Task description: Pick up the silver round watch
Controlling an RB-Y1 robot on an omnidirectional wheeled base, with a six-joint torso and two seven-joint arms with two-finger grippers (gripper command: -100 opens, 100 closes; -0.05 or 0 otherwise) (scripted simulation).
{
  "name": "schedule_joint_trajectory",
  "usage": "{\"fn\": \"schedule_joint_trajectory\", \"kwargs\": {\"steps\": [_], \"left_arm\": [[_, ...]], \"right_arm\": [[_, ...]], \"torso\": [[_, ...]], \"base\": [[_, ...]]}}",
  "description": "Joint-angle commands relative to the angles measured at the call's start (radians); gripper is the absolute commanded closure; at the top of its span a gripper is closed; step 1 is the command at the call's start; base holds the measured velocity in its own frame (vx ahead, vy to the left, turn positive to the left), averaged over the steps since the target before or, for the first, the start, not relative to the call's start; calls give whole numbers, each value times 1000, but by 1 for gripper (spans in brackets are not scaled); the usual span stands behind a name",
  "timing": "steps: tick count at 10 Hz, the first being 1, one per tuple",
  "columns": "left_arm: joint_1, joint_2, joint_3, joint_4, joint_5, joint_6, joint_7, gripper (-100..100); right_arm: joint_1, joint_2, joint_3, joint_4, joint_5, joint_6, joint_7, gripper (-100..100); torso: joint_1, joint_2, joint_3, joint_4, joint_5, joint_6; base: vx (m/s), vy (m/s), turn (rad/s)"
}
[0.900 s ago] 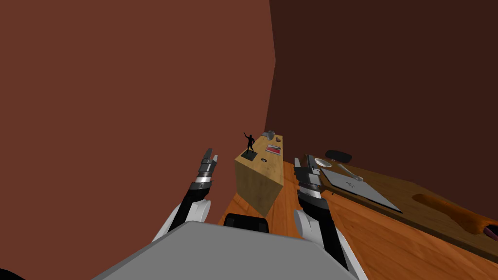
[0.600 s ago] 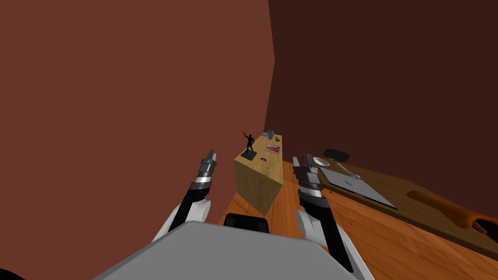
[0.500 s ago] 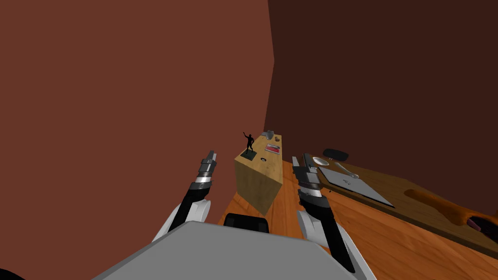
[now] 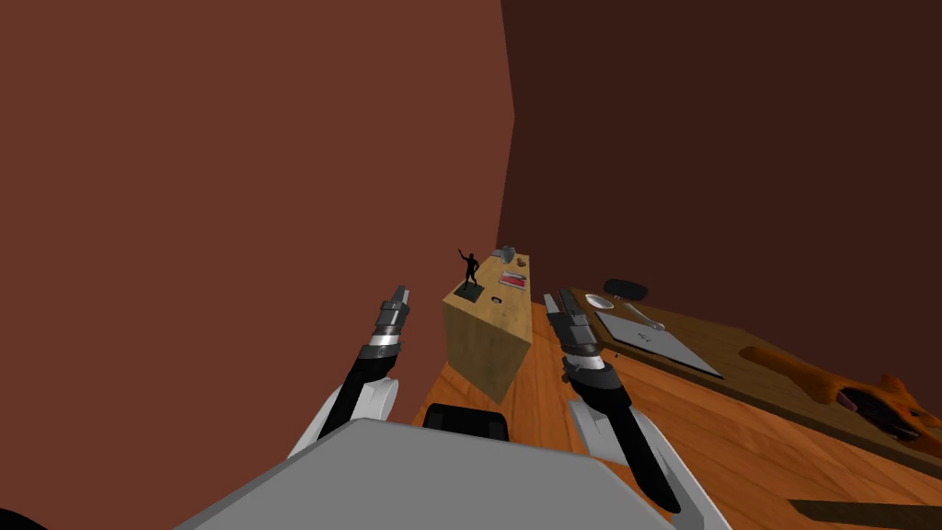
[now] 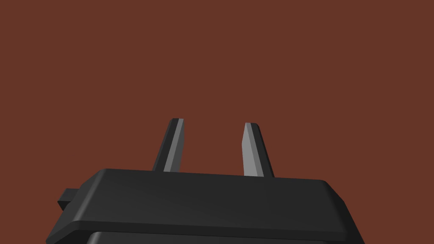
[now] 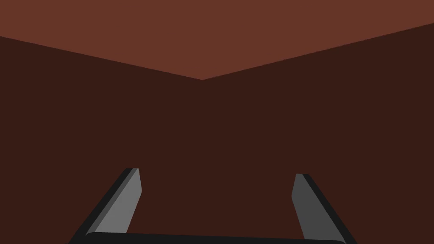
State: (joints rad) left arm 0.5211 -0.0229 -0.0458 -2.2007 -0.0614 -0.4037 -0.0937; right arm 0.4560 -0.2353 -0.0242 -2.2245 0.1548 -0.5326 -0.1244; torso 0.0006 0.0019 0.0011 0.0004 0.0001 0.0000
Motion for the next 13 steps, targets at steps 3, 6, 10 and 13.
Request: {"fn": "schedule_joint_trajectory", "kwargs": {"steps": [3,6,10,13], "left_arm": [[0,0,0,0,0,0,0,0],[0,0,0,0,0,0,0,0],[0,0,0,0,0,0,0,0],[0,0,0,0,0,0,0,0]], "right_arm": [[-18,-95,20,13,41,-8,-3,-100],[-31,-170,38,35,76,-16,-4,-100],[-50,-288,72,89,131,-29,-7,-100],[-63,-365,97,139,170,-38,-8,-100]], "torso": [[0,-1,0,0,0,0],[-1,-1,-1,0,0,0],[-1,-1,-1,0,0,0],[-1,-2,-1,0,0,0]], "base": [[-17,5,-16],[-11,0,8],[-10,-4,45],[-5,-5,91]]}}
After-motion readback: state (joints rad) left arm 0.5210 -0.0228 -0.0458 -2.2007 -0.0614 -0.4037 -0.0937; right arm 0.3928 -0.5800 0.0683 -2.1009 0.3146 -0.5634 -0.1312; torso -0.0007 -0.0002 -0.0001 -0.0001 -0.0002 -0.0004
